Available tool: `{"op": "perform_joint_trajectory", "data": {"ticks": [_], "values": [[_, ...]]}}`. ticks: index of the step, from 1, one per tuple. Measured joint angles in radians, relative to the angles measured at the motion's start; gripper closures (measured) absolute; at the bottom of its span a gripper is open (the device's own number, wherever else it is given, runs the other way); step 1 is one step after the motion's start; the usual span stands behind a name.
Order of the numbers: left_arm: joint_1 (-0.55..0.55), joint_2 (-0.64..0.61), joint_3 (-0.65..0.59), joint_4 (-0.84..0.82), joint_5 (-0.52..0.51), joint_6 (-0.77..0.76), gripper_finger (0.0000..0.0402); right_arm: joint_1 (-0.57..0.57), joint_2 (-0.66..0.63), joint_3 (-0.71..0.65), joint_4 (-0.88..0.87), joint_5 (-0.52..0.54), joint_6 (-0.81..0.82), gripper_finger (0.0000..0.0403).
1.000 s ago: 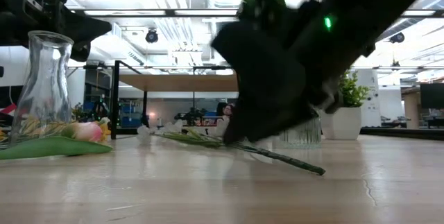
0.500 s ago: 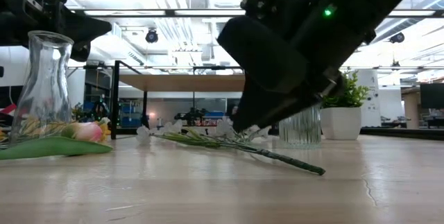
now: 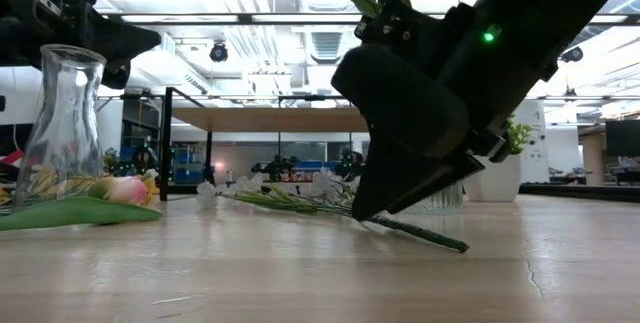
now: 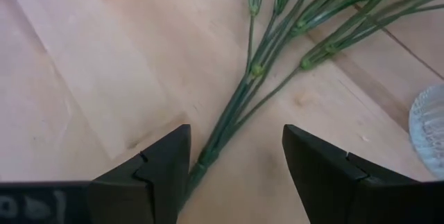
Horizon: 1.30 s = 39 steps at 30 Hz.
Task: Pick and place flowers into a vace then onto a shelf
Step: Put the white flowers into the bottom transparent vase
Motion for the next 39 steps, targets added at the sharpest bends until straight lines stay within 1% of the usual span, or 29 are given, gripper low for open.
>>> {"op": "perform_joint_trajectory", "data": {"ticks": [6,10,13,17,26,28,33,39], "values": [[0.000,0.000,0.000,0.000,0.000,0.000,0.0398,0.000,0.012,-0.013,0.004,-0.001,0.025,0.0184],[0.000,0.000,0.000,0.000,0.000,0.000,0.0398,0.000,0.038,-0.009,0.007,-0.032,0.032,0.0184],[0.000,0.000,0.000,0.000,0.000,0.000,0.0398,0.001,0.052,-0.009,0.006,-0.032,0.049,0.0191],[0.000,0.000,0.000,0.000,0.000,0.000,0.0398,0.001,0.051,-0.007,0.003,-0.038,0.056,0.0226],[0.000,0.000,0.000,0.000,0.000,0.000,0.0398,0.001,0.053,0.033,-0.005,-0.049,0.043,0.0359],[0.000,0.000,0.000,0.000,0.000,0.000,0.0398,0.001,0.055,0.045,-0.011,-0.048,0.021,0.0382],[0.000,0.000,0.000,0.000,0.000,0.000,0.0398,0.002,0.055,0.070,-0.014,-0.005,0.002,0.0386],[0.000,0.000,0.000,0.000,0.000,0.000,0.0398,0.003,0.022,0.075,-0.004,0.133,-0.004,0.0388]]}}
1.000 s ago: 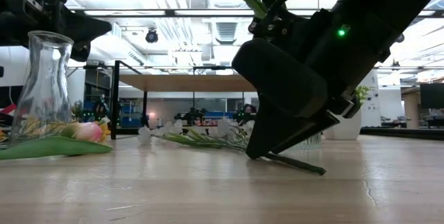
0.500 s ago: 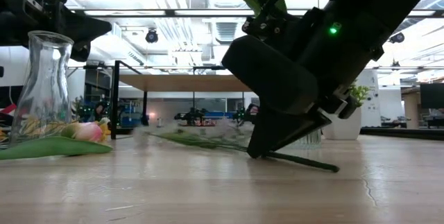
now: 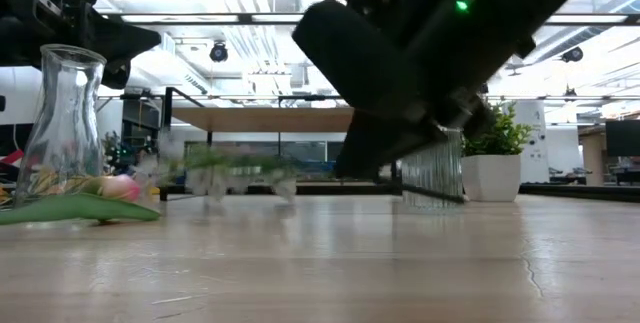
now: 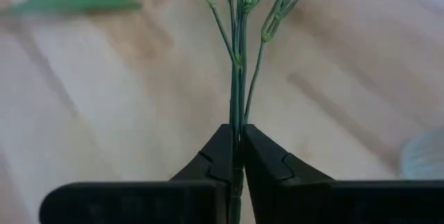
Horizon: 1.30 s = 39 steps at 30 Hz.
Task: Pick and place flowers into a vace then onto a shelf
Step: Put the white flowers into the bottom transparent vase
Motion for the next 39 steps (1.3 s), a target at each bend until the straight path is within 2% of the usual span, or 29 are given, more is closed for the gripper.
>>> {"op": "perform_joint_trajectory", "data": {"ticks": [11,18,23,26,31,33,35,39], "values": [[0.000,0.000,0.000,0.000,0.000,0.000,0.0398,0.022,-0.034,0.000,0.048,0.160,-0.001,0.0389],[0.000,0.000,0.000,0.001,0.000,0.000,0.0398,0.064,-0.089,0.003,0.082,0.312,-0.042,0.0390],[0.000,0.001,0.000,0.001,0.000,0.000,0.0398,0.073,-0.090,0.017,0.242,0.348,-0.250,0.0390],[0.000,0.001,0.000,0.007,0.000,0.000,0.0398,0.072,-0.091,0.018,0.392,0.356,-0.428,0.0390],[0.000,0.002,0.000,0.005,0.008,0.000,0.0398,0.072,-0.091,0.018,0.627,0.433,-0.734,0.0390],[0.000,0.002,0.000,0.005,0.066,0.007,0.0394,0.072,-0.092,0.018,0.718,0.428,-0.849,0.0390],[0.000,0.002,0.000,0.010,0.173,0.021,0.0381,0.068,-0.092,0.018,0.802,0.400,-0.939,0.0390],[0.000,0.002,0.000,0.081,0.372,0.024,0.0333,0.053,-0.092,0.017,0.938,0.333,-1.091,0.0390]]}}
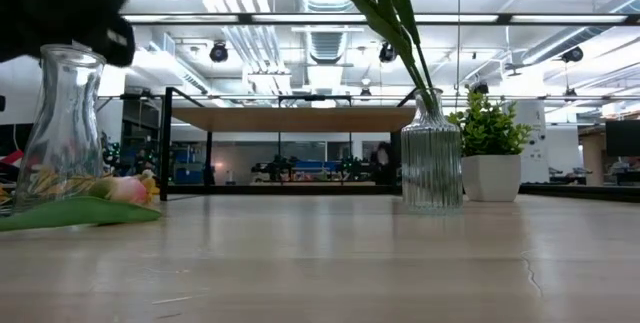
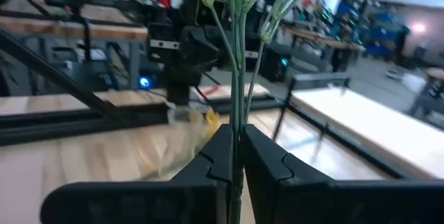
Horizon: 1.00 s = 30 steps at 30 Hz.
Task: Pick and place flowers into a vace then onto a shelf
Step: Put the white flowers into the bottom transparent vase
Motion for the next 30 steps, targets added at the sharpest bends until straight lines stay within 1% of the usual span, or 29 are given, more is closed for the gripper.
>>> {"op": "perform_joint_trajectory", "data": {"ticks": [3,6,10,13,19,25,27,30], "values": [[0.000,0.001,0.000,0.097,0.043,0.000,0.0290,-0.017,0.000,0.000,0.068,-0.068,-0.071,0.0390],[0.000,0.009,0.000,0.193,0.067,-0.001,0.0255,-0.039,0.000,0.000,0.096,-0.135,-0.123,0.0390],[0.000,0.035,0.000,0.279,0.149,-0.005,0.0227,-0.068,0.000,-0.001,0.113,-0.150,-0.146,0.0390],[-0.001,0.070,0.000,0.322,0.192,-0.034,0.0220,-0.085,0.000,-0.001,0.112,-0.150,-0.157,0.0390],[-0.001,0.190,0.000,0.406,0.194,-0.039,0.0218,-0.100,0.000,-0.001,0.114,-0.153,-0.163,0.0390],[-0.001,0.362,0.000,0.654,0.178,-0.016,0.0218,-0.115,0.000,-0.001,0.128,-0.145,-0.166,0.0390],[-0.001,0.427,0.012,0.696,0.178,-0.025,0.0218,-0.119,0.000,-0.001,0.130,-0.145,-0.167,0.0390],[-0.001,0.535,0.062,0.714,0.178,-0.078,0.0218,-0.122,0.000,-0.001,0.131,-0.146,-0.170,0.0390]]}}
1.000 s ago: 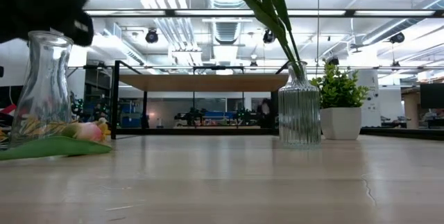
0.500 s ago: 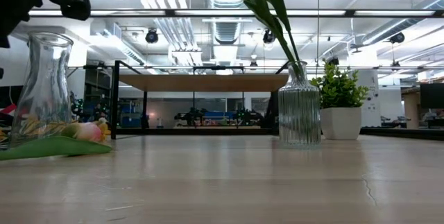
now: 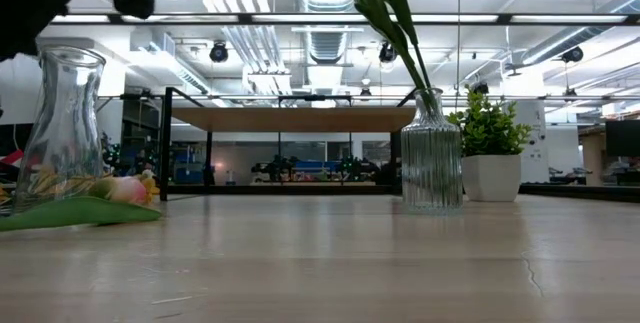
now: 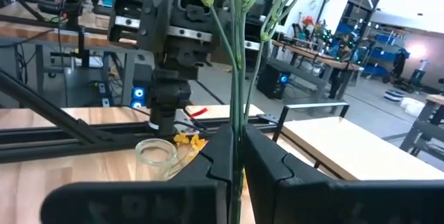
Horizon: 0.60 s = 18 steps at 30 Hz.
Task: Pick and place flowers into a vace then onto a shelf
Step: Put the white flowers into the bottom transparent vase
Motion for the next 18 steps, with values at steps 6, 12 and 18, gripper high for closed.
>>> {"op": "perform_joint_trajectory", "data": {"ticks": [6,12,18], "values": [[0.000,0.238,0.146,0.002,0.001,0.044,0.0218,0.001,0.000,0.000,0.000,0.001,-0.030,0.0390],[0.000,0.403,0.280,0.004,0.004,0.106,0.0218,0.001,-0.003,0.000,-0.001,0.004,-0.038,0.0390],[0.000,0.512,0.373,-0.002,0.010,0.107,0.0218,0.003,-0.004,-0.002,-0.002,0.006,-0.039,0.0390]]}}
